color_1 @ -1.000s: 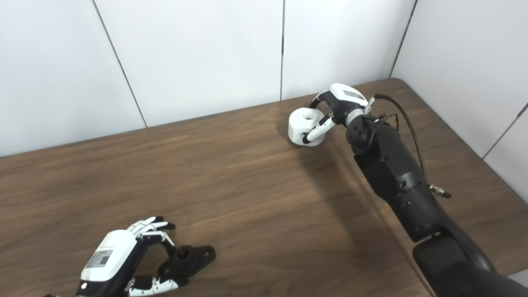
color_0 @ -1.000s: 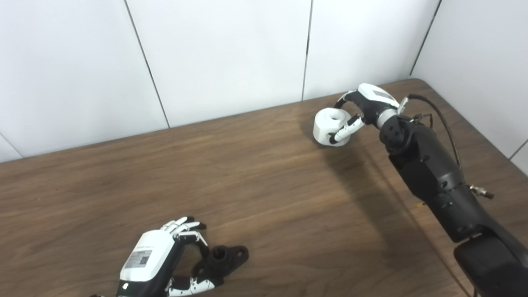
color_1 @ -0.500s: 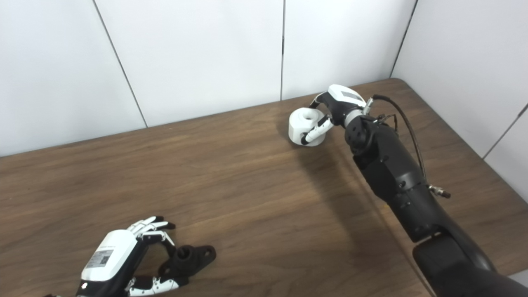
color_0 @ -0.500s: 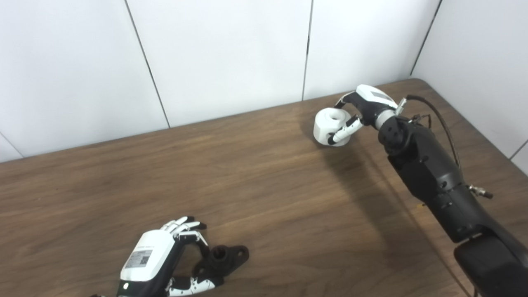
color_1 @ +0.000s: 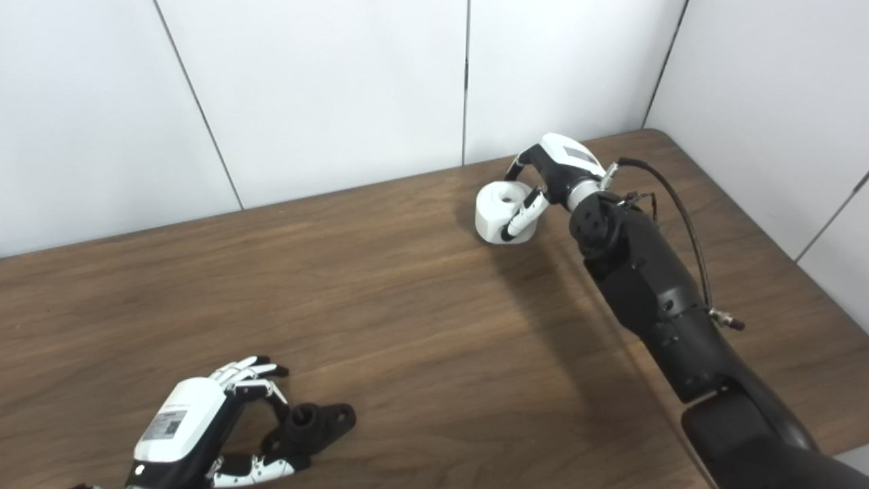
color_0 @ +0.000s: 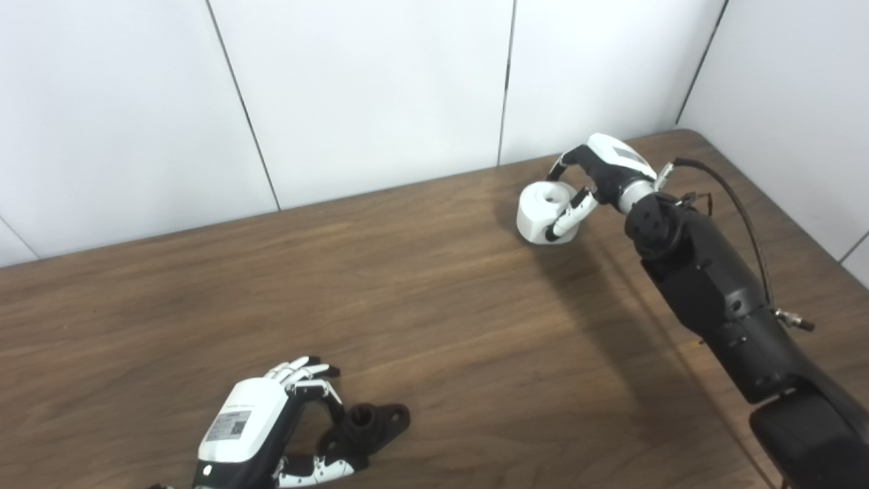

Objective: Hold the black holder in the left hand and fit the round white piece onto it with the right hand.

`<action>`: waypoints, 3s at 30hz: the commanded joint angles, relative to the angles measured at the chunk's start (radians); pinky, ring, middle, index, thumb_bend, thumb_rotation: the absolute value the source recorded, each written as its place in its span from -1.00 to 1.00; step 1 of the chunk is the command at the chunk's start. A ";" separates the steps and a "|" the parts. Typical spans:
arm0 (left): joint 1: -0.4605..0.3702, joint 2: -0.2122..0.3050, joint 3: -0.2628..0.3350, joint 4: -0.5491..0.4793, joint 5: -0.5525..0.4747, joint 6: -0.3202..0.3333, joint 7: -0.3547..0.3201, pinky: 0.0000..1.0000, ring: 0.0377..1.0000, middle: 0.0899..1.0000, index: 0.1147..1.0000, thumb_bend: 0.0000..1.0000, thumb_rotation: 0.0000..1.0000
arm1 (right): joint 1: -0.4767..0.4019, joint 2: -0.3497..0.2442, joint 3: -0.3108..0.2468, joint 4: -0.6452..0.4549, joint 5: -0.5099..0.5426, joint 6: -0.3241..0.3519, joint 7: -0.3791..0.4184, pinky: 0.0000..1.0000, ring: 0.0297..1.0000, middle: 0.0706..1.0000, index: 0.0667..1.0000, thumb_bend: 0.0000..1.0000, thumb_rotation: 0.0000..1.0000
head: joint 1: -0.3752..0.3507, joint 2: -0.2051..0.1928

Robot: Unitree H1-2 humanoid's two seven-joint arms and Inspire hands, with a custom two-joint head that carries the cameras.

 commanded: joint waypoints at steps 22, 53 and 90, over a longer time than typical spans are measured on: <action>0.034 -0.014 -0.015 0.055 0.024 0.057 -0.068 0.70 0.77 0.58 -0.16 0.04 -0.88 | -0.009 -0.079 0.028 -0.240 -0.003 -0.005 0.102 0.62 0.78 0.61 -0.10 0.05 -0.74 | 0.078 0.021; 0.006 -0.080 -0.071 0.007 0.123 0.160 -0.138 0.76 0.79 0.60 -0.16 0.03 -0.88 | 0.090 0.134 0.094 -0.813 -0.134 0.061 0.629 0.77 0.92 0.68 -0.11 0.05 -0.73 | 0.286 0.109; -0.011 -0.111 -0.097 0.011 0.143 0.182 -0.136 0.74 0.76 0.57 -0.16 0.04 -0.89 | 0.088 0.268 0.167 -0.865 -0.147 0.053 0.613 0.79 0.93 0.67 -0.11 0.05 -0.72 | 0.340 0.136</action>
